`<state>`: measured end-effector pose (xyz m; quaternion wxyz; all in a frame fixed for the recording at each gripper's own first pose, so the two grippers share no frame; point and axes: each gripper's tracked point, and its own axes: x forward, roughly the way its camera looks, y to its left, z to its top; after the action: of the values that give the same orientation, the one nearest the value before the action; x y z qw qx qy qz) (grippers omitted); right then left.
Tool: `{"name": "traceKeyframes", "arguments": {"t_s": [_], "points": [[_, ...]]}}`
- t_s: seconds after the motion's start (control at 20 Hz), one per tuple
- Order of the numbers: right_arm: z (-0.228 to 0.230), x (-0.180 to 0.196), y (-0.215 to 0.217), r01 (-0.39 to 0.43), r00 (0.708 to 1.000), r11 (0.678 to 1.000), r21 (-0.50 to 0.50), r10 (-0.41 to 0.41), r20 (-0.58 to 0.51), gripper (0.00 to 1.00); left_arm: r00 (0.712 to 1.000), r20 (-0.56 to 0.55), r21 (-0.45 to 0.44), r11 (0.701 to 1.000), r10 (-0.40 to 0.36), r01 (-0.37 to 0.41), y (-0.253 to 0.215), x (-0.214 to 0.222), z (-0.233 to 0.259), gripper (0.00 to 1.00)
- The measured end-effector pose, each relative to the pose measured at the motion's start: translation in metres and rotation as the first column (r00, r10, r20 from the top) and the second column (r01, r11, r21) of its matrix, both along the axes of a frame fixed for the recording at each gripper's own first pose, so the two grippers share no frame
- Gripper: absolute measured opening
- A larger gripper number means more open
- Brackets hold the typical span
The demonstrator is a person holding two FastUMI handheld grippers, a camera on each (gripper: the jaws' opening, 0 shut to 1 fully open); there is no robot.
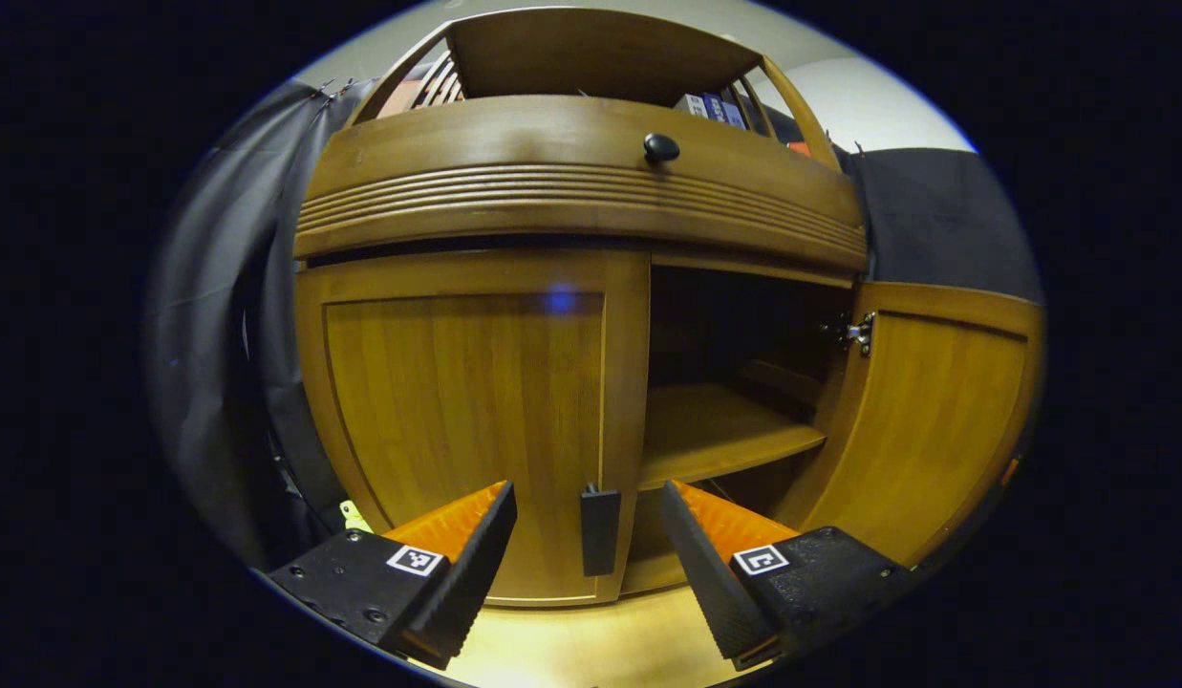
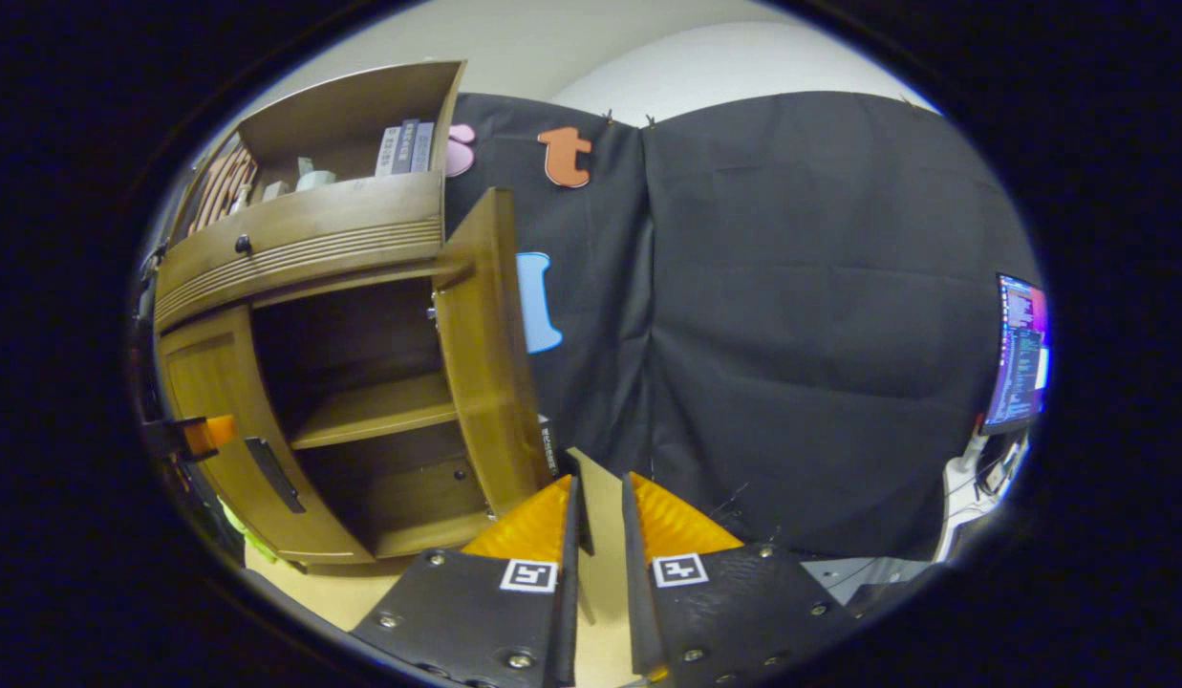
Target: Open the right door of the double-door shoe cabinet with the right hand, and open the left door with the left hand.
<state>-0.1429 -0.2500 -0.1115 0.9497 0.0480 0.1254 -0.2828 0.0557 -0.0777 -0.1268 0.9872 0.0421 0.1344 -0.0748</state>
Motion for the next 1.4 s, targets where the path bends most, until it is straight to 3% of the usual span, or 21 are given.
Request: {"name": "traceKeyframes", "arguments": {"t_s": [0.15,0.2,0.3,0.45,0.5,0.65,0.75,0.85,0.95,1.4], "points": [[0.008,-0.015,-0.001,0.012,1.000,1.000,-0.024,-0.012,0.000,0.22,1.000,-0.028,0.016,1.000,0.004,-0.004,-0.001,0.017,-0.022,0.84],[0.011,-0.019,-0.002,0.017,1.000,0.999,-0.033,-0.017,-0.002,0.22,0.999,-0.040,0.022,1.000,0.009,-0.008,-0.001,0.023,-0.030,0.74],[0.015,-0.028,-0.005,0.027,1.000,0.998,-0.051,-0.027,-0.004,0.22,0.997,-0.078,0.037,0.999,0.015,-0.012,-0.002,0.033,-0.044,0.63],[0.018,-0.036,-0.007,0.035,0.999,0.997,-0.072,-0.035,-0.009,0.22,0.999,-0.052,0.053,0.999,0.000,0.003,-0.010,0.037,-0.048,0.49],[0.017,-0.038,-0.006,0.035,0.999,0.997,-0.072,-0.036,-0.011,0.23,0.999,-0.046,0.069,0.998,0.007,-0.004,-0.011,0.040,-0.050,0.38],[0.016,-0.041,-0.005,0.027,1.000,0.997,-0.066,-0.028,-0.011,0.22,0.999,-0.037,0.064,0.998,0.024,-0.021,-0.009,0.042,-0.050,0.41],[0.013,-0.038,-0.003,0.013,1.000,0.998,-0.059,-0.014,-0.016,0.22,0.999,-0.034,0.046,0.999,0.030,-0.029,-0.010,0.044,-0.050,0.35],[0.012,-0.035,0.001,-0.007,1.000,0.998,-0.056,0.006,-0.020,0.22,0.999,-0.032,0.034,0.999,0.037,-0.036,-0.009,0.044,-0.051,0.39],[0.013,-0.031,0.005,-0.031,0.999,0.998,-0.057,0.030,-0.020,0.22,0.999,-0.028,0.020,0.999,0.036,-0.035,-0.007,0.046,-0.051,0.34],[0.007,0.010,0.048,-0.214,0.977,0.976,-0.040,0.213,-0.022,0.22,0.998,-0.060,-0.051,0.998,-0.028,0.025,-0.015,0.039,-0.044,0.31]]}}
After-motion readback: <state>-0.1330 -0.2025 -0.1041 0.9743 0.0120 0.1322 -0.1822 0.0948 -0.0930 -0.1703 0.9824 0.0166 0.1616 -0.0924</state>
